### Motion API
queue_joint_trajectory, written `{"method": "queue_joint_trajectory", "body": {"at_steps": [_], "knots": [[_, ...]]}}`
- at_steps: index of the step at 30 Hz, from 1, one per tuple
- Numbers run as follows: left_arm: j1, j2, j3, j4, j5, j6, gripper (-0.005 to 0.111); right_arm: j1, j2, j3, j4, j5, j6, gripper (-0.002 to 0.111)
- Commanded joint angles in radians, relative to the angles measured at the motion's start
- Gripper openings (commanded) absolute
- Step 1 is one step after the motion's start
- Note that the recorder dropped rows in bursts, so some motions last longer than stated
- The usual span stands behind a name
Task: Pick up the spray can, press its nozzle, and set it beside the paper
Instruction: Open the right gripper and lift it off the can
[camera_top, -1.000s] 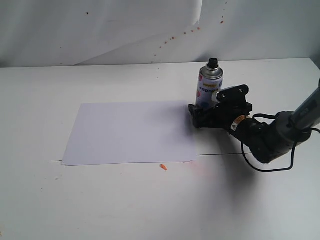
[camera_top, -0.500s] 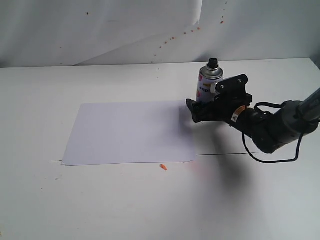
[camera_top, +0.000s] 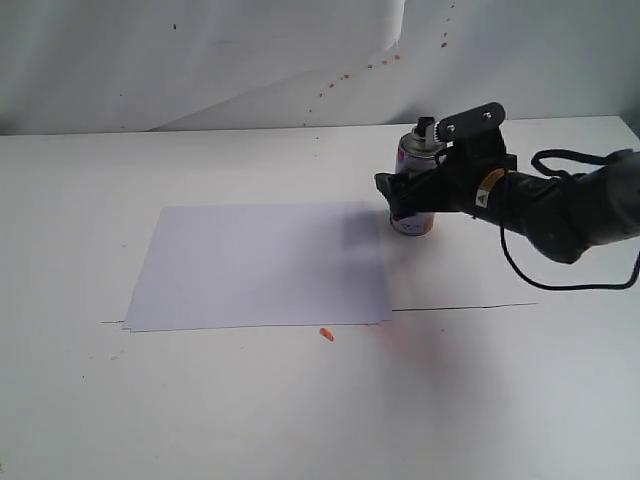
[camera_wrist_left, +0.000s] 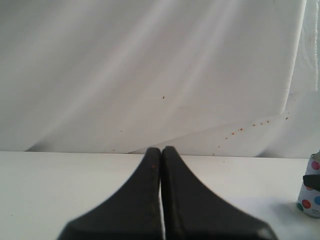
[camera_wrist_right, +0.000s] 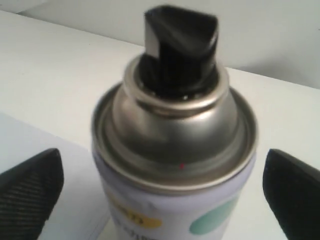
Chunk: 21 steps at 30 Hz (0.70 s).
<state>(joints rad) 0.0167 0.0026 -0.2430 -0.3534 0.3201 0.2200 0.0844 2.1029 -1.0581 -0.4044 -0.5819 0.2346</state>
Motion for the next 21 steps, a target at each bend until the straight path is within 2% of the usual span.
{"method": "queue_joint_trajectory", "body": {"at_steps": [1,5,13,19,21], "knots": [[-0.003,-0.002,0.007,0.005,-0.001,-0.003,0.0,-0.003,-0.073,0.018,-0.097,0.092,0.085,0.101],[-0.003,-0.002,0.007,0.005,-0.001,-0.003,0.0,-0.003,-0.13,0.022,-0.107,0.188,0.116,0.101],[-0.003,-0.002,0.007,0.005,-0.001,-0.003,0.0,-0.001,-0.293,0.022,-0.107,0.401,0.306,0.101],[-0.003,-0.002,0.007,0.005,-0.001,-0.003,0.0,0.051,-0.462,0.022,-0.103,0.603,0.32,0.1],[-0.003,-0.002,0.007,0.005,-0.001,-0.003,0.0,0.088,-0.518,0.022,-0.081,0.652,0.32,0.096]]}}
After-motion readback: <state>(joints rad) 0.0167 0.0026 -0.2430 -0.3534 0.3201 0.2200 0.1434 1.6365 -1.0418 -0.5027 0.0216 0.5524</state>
